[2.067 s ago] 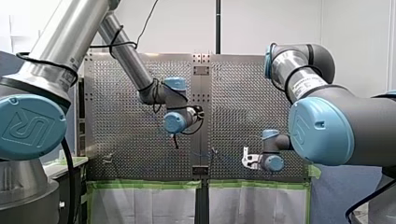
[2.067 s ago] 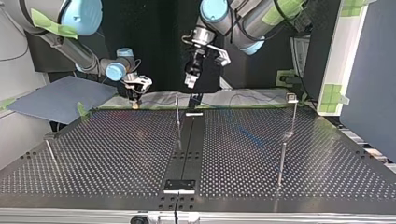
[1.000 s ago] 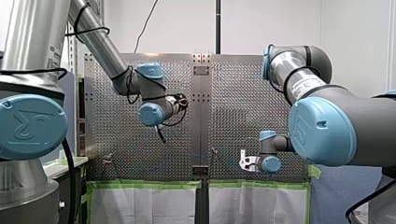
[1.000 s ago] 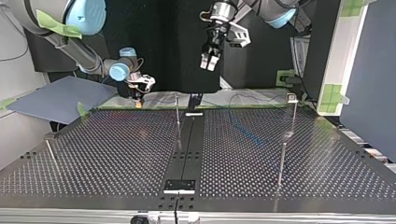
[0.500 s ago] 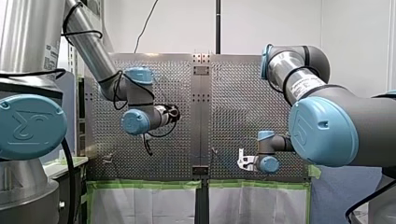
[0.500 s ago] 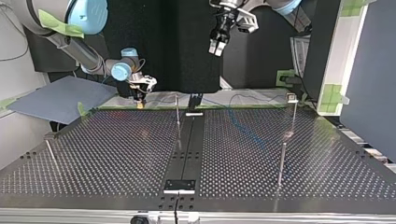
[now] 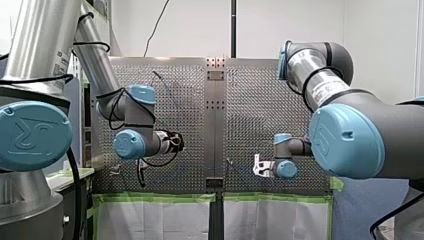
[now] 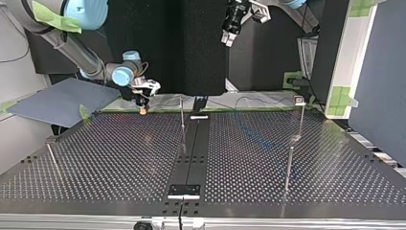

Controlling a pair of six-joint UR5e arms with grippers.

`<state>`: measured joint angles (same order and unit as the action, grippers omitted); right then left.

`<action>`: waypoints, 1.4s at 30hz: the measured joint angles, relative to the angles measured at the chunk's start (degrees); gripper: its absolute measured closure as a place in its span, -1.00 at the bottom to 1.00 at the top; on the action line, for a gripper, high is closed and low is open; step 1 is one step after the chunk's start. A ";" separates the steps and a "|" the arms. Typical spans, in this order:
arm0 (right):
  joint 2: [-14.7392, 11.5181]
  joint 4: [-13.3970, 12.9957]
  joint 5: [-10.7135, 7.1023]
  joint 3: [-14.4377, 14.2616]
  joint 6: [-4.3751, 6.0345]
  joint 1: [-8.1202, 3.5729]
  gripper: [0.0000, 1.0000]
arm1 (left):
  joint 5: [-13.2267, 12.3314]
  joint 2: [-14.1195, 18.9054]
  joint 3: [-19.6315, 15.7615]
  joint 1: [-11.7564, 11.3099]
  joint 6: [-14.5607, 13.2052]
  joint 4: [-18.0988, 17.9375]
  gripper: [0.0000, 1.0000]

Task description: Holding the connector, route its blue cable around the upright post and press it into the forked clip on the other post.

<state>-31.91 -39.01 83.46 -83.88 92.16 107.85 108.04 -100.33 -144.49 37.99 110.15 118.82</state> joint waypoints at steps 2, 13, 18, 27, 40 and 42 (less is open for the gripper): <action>-1.02 1.01 0.39 -0.03 -0.01 0.17 1.00 | -0.04 -0.02 -0.04 0.04 0.03 0.04 -0.91; -6.42 6.33 3.05 -0.04 -0.34 1.58 1.00 | -0.07 -0.04 -0.06 0.24 0.10 -0.22 -0.91; -8.69 8.56 4.65 -0.04 -0.74 2.76 1.00 | -0.07 -0.03 -0.06 0.07 0.19 -0.24 -0.91; -13.37 12.23 5.82 -0.05 -1.01 4.69 1.00 | -0.07 -0.01 -0.06 -0.04 0.40 -0.26 -0.91; -19.86 17.24 8.10 -0.09 -2.78 5.93 1.00 | -0.16 -0.06 -0.06 -0.08 0.44 -0.30 -0.91; -20.72 17.51 8.08 -0.10 -2.89 5.97 1.00 | -0.16 -0.06 -0.06 -0.09 0.47 -0.29 -0.91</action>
<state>-52.63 -21.50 91.54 -83.99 89.27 113.83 107.88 -100.38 -144.55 37.90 110.63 118.53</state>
